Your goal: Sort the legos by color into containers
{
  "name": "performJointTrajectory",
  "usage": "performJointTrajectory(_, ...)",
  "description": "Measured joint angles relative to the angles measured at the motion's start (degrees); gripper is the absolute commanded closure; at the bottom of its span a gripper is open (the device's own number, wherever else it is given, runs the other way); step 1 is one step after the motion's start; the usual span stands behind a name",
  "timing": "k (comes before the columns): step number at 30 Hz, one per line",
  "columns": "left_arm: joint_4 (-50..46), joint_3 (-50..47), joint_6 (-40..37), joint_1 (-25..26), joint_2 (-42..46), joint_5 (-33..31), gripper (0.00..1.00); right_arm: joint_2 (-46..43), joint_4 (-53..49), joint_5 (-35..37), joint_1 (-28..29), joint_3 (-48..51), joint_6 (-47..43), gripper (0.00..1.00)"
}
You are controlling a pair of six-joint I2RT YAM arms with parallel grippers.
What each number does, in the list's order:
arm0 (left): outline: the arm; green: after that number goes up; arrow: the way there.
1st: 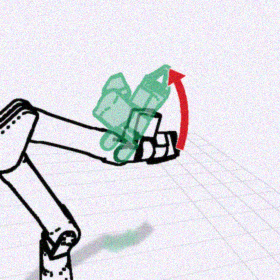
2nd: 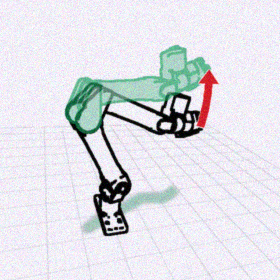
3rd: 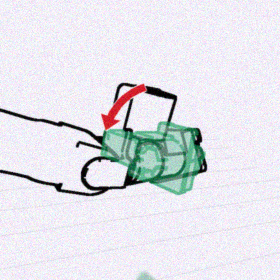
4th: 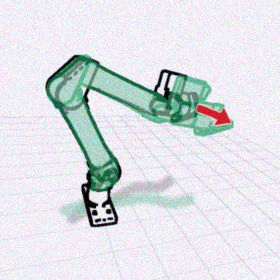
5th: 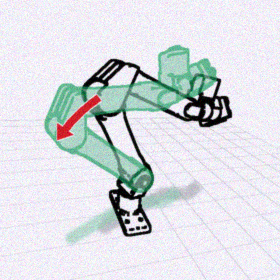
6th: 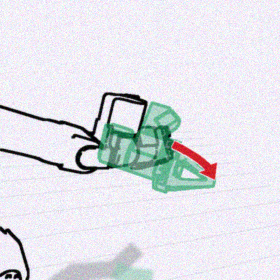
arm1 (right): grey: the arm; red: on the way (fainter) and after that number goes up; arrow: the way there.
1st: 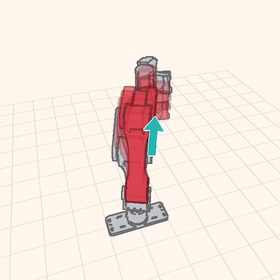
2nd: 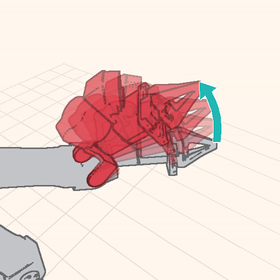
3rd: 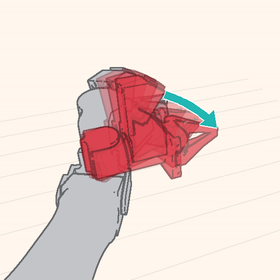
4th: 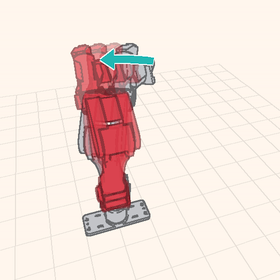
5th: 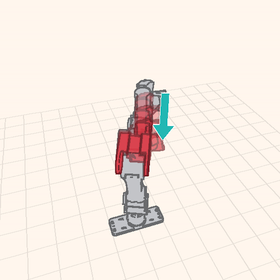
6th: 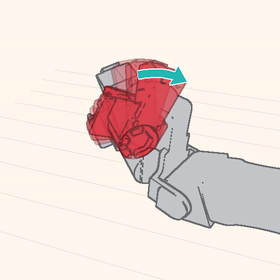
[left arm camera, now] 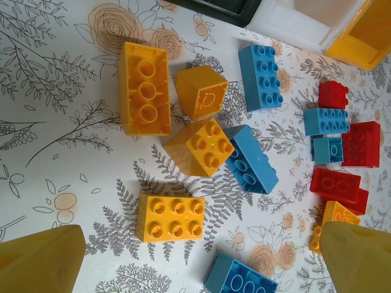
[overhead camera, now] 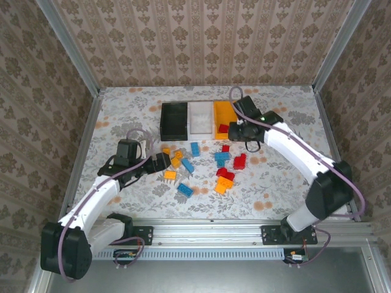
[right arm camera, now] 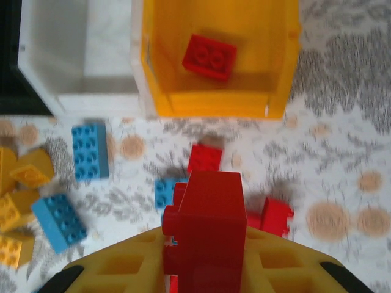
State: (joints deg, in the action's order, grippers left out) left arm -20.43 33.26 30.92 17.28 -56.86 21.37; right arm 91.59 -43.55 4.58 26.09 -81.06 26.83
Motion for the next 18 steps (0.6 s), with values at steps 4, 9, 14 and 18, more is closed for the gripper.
performJointTrajectory(4, -0.72, -0.28, -0.02, 0.00, 0.35, -0.11, 0.00, 10.84, 0.22, -0.52, -1.77, -9.38, -2.34, 0.71)
performJointTrajectory(9, -1.64, -0.33, -0.04, -0.02, 1.18, -0.55, 0.00, 21.97, 0.70, -1.38, -3.21, -18.45, -4.07, 0.71)
performJointTrajectory(14, -2.89, -0.83, -0.09, -0.44, 2.51, -0.81, 0.00, 30.38, 0.66, -2.01, -4.22, -25.03, -4.59, 0.70)
performJointTrajectory(18, -3.52, -1.36, -0.09, -1.14, 2.51, -0.85, 0.00, 34.82, 0.57, -2.03, -4.85, -28.68, -4.68, 0.69)
